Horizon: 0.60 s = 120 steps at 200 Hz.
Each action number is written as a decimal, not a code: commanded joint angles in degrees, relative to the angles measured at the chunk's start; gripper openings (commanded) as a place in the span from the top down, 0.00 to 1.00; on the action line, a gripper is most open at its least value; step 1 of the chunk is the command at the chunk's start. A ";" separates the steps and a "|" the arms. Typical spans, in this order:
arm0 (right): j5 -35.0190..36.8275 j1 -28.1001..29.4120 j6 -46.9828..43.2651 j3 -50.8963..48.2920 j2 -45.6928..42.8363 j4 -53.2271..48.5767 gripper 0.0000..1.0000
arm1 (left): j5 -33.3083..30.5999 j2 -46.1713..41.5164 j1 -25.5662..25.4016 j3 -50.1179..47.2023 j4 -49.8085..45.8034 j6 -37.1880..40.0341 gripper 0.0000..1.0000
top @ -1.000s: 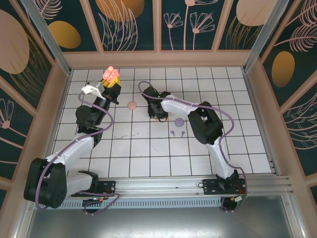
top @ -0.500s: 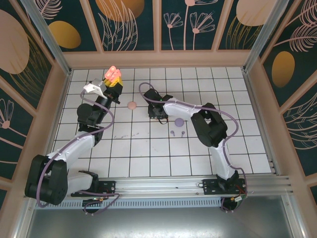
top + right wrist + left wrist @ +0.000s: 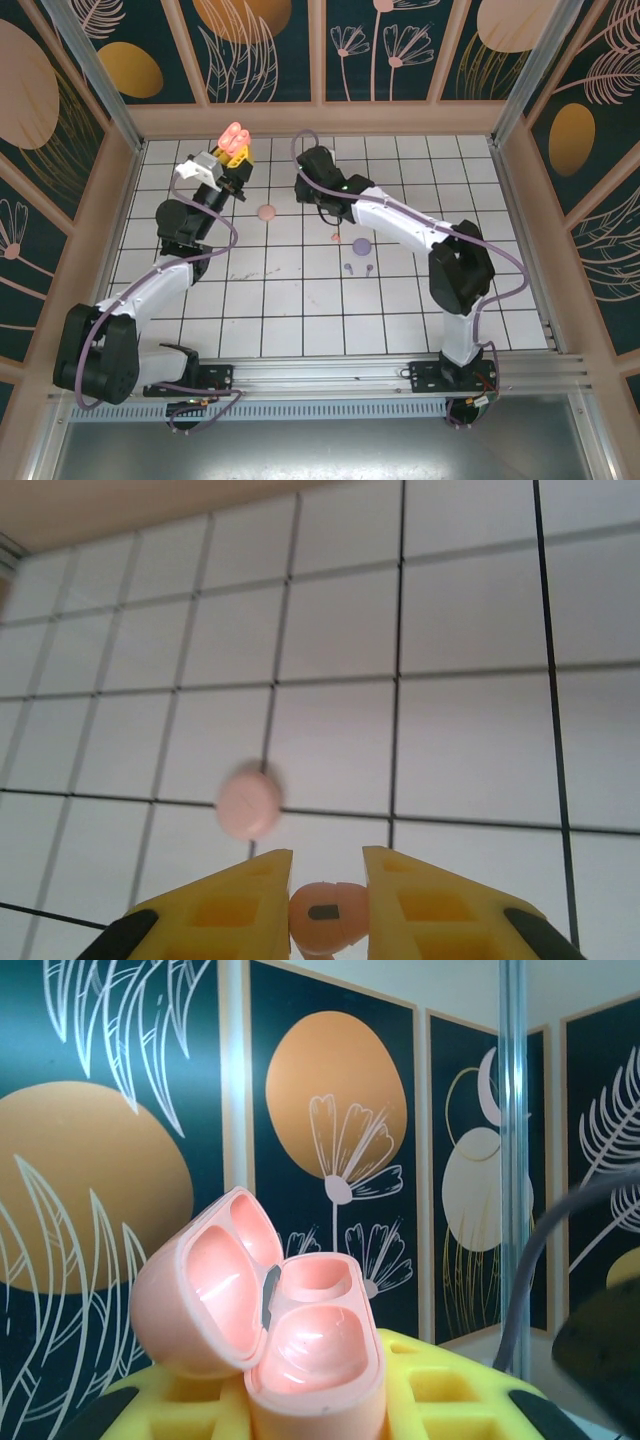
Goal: Insert the wireless bluetooth earbuds into the charging case
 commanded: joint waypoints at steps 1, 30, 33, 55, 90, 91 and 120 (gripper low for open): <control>1.76 -0.47 -3.86 2.78 -4.95 5.17 0.78 | 1.91 1.37 -0.83 1.79 2.95 5.34 1.00; 1.76 -0.98 -6.59 4.19 -8.77 8.79 0.78 | 4.59 3.41 -2.09 1.91 3.59 10.77 1.00; 1.75 -1.08 -6.78 4.23 -9.15 9.14 0.78 | 4.73 3.55 -2.24 1.91 3.52 11.24 1.00; 1.63 -1.40 -8.52 3.99 -12.36 11.91 0.78 | 3.69 4.76 -3.55 1.91 3.07 14.94 1.00; 0.33 -1.53 -10.78 2.05 -17.33 16.71 0.78 | 1.91 6.59 -5.39 2.67 1.29 19.88 1.00; 0.24 -1.53 -10.84 1.96 -17.51 16.89 0.78 | 1.90 6.64 -5.47 2.73 1.20 19.98 1.00; -2.65 -1.53 -11.27 -1.74 -21.14 22.37 0.78 | 3.02 8.37 -6.33 4.81 -1.31 21.22 1.00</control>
